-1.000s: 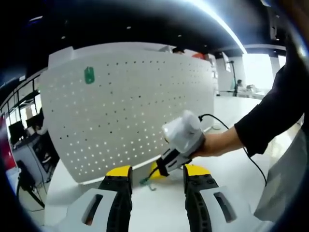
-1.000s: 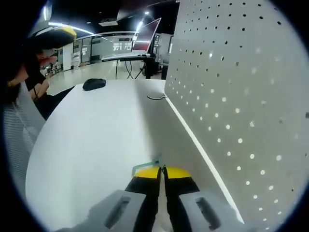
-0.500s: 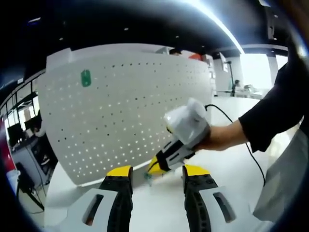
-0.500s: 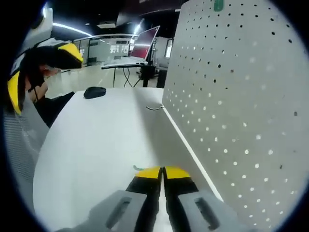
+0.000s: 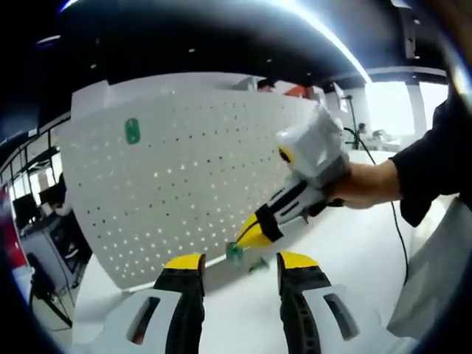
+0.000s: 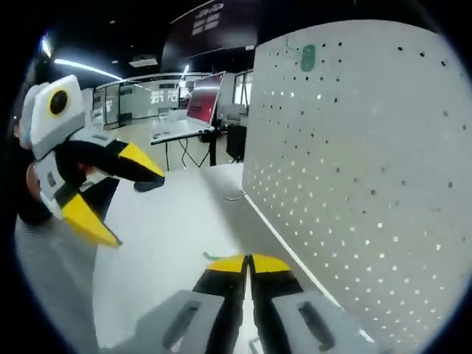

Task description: Insert the hook assembly into the mounting plate slot until the hook locks in place.

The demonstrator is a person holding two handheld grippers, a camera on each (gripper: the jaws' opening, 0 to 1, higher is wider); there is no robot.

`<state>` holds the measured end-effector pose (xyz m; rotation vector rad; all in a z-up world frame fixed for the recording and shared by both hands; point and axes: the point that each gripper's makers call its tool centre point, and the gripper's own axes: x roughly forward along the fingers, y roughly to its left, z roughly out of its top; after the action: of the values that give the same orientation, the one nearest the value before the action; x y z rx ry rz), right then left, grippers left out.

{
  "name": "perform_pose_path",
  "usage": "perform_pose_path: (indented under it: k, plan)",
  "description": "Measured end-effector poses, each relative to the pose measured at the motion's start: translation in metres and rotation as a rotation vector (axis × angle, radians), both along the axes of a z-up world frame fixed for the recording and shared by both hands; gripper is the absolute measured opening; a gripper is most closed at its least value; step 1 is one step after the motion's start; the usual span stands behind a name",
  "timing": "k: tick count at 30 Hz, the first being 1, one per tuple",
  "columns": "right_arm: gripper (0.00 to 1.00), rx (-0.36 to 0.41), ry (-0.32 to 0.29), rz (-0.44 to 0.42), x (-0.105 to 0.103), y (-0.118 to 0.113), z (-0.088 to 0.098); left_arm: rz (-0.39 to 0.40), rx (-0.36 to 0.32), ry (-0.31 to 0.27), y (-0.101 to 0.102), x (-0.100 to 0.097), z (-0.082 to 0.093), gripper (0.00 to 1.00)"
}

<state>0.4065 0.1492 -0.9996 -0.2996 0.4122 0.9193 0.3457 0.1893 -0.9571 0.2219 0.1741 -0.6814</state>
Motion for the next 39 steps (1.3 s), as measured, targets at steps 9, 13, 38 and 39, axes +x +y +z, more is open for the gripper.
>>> perform_pose_path:
  k: [9, 13, 38, 39]
  plan:
    - [0.0, 0.112, 0.09, -0.033, -0.028, 0.006, 0.034, -0.034, 0.037, -0.046, -0.005, -0.005, 0.005, 0.33]
    - [0.0, 0.157, 0.124, -0.031, -0.038, 0.01, 0.044, -0.049, 0.044, -0.07, -0.008, -0.008, 0.009, 0.29]
    - [0.0, 0.265, 0.274, -0.046, -0.068, 0.025, 0.06, -0.082, 0.081, -0.133, -0.008, -0.011, 0.017, 0.07]
    - [0.0, 0.269, 0.279, -0.047, -0.069, 0.025, 0.06, -0.081, 0.077, -0.127, -0.008, -0.01, 0.016, 0.08]
